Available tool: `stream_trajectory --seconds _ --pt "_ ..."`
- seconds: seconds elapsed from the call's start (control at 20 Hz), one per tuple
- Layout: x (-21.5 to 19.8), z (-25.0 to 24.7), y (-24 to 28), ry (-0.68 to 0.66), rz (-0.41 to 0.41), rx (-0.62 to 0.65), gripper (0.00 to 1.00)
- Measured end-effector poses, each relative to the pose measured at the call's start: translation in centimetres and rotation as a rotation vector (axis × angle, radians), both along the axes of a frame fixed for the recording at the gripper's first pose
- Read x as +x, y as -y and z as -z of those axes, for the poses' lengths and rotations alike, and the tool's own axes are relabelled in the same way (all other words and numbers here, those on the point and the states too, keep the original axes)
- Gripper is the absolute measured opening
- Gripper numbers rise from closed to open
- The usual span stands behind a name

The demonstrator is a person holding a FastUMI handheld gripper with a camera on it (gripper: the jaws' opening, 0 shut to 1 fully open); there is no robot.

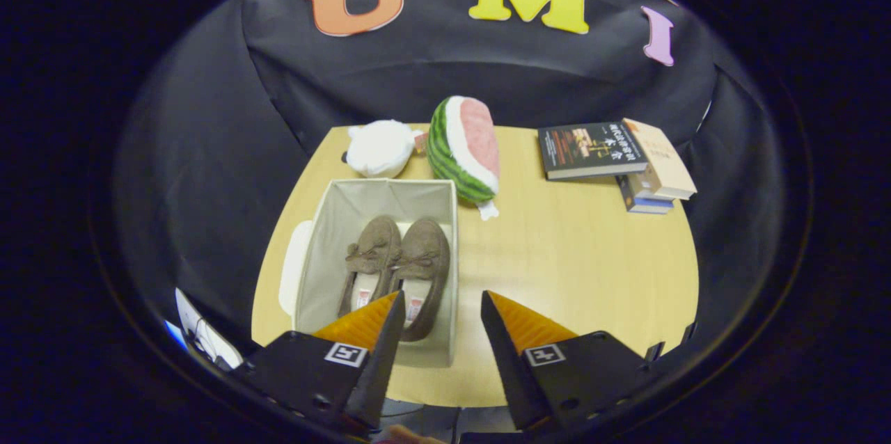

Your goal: Open the storage box then place both shoes into the box .Put the left shoe in first, then the right shoe, with the right side of both shoes facing outward in a uniform manner.

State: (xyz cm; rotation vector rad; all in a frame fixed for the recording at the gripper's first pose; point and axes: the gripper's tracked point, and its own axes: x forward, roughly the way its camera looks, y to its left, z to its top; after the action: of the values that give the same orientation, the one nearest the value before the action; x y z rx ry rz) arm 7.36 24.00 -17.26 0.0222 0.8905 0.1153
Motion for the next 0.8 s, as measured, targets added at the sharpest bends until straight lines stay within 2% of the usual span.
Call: stream_trajectory --seconds 0.05,0.2,0.35,0.6,0.8 --pt "-0.8 -0.9 1.1 0.026 0.001 0.005 0.78" --pt "-2.6 -3.2 5.5 0.106 0.018 0.006 0.83" --pt "-3.8 -5.4 10.9 0.204 0.044 -0.026 0.95" --pt "-6.3 -9.5 19.2 0.370 0.088 -0.048 0.95" --pt "-7.4 -12.4 24.3 0.516 0.154 -0.008 0.95"
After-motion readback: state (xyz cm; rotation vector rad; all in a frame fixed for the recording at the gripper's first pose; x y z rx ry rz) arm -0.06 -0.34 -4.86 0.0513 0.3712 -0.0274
